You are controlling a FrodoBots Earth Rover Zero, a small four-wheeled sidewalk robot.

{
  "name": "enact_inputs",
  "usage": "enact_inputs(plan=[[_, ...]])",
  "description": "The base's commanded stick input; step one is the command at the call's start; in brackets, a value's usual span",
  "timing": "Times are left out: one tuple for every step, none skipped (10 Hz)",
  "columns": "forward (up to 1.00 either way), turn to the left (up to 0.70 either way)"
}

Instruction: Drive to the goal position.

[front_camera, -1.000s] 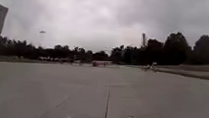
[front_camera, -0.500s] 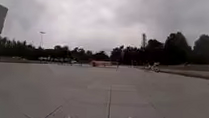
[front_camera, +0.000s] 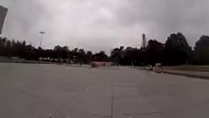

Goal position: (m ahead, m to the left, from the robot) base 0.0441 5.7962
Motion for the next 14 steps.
enact_inputs(plan=[[0.7,0.0],[0.7,0.0],[0.7,0.0],[0.7,0.0],[0.7,0.0],[0.7,0.0],[0.7,0.0],[0.7,0.0],[0.7,0.0],[0.7,0.0],[0.7,0.0],[0.7,0.0],[0.7,0.0],[0.7,0.0]])
